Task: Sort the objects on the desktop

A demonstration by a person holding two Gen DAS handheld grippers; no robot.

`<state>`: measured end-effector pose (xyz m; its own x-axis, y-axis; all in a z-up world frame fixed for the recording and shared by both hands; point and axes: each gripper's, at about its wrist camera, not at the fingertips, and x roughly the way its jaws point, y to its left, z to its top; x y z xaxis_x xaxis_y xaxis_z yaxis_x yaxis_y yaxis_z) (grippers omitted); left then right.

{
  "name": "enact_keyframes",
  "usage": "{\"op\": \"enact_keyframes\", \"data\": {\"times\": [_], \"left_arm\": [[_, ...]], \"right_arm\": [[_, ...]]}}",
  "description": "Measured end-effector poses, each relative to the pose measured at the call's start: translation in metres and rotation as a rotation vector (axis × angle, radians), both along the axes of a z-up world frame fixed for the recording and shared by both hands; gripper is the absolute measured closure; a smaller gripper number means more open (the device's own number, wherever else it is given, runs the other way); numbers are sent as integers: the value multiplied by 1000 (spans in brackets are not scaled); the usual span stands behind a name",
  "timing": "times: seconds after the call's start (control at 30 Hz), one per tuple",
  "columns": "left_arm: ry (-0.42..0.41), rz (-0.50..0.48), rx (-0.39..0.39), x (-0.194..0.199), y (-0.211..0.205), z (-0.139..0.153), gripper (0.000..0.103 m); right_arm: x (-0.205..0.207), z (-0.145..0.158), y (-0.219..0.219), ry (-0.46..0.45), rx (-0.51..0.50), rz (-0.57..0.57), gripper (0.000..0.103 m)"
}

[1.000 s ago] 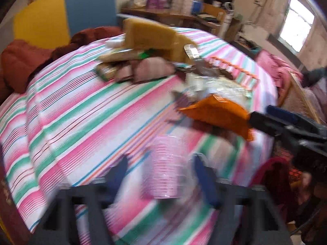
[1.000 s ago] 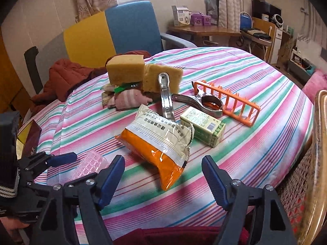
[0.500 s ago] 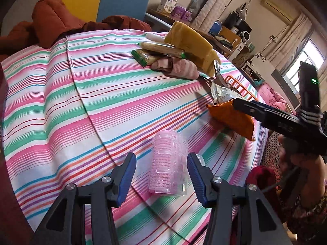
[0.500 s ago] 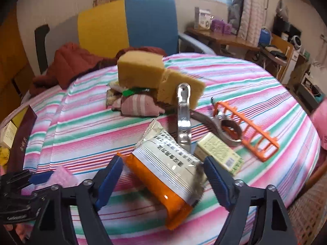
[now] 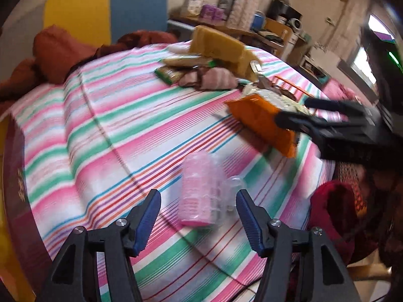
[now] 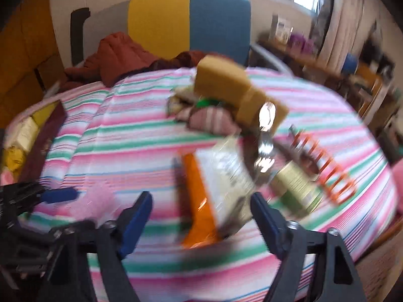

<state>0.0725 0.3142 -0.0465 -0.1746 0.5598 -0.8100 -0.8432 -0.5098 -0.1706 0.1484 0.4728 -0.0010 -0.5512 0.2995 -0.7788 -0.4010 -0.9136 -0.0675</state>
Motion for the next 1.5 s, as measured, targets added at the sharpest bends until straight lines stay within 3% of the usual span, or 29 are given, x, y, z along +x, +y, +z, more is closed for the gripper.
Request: {"op": "enact_keyframes", "data": {"times": [0.1,0.23,0.43,0.97,1.2,1.5], "left_arm": [[40,-39,-31,5,13,0,39],[-30,-40,-45,-6,19,-14,40],[-38,-26,15,-7,11,-18,40],[-54,28,51,-6,0,-19,44],[-87,64,76,-5,-16,-13,44],[-77,84,112,-3,-41,3,44]], "right_arm": [[-14,-1,14,-23,5,-9,17],[-32,-21,27,-88,-51,-17,34],[-24,-32,32,-66,-103,-60,43],[-5,-28,-1,-4,-179,-80,44],[1,-24,-17,-4,-248,-76,44],[-5,-11,-43,10,-256,-37,44]]}}
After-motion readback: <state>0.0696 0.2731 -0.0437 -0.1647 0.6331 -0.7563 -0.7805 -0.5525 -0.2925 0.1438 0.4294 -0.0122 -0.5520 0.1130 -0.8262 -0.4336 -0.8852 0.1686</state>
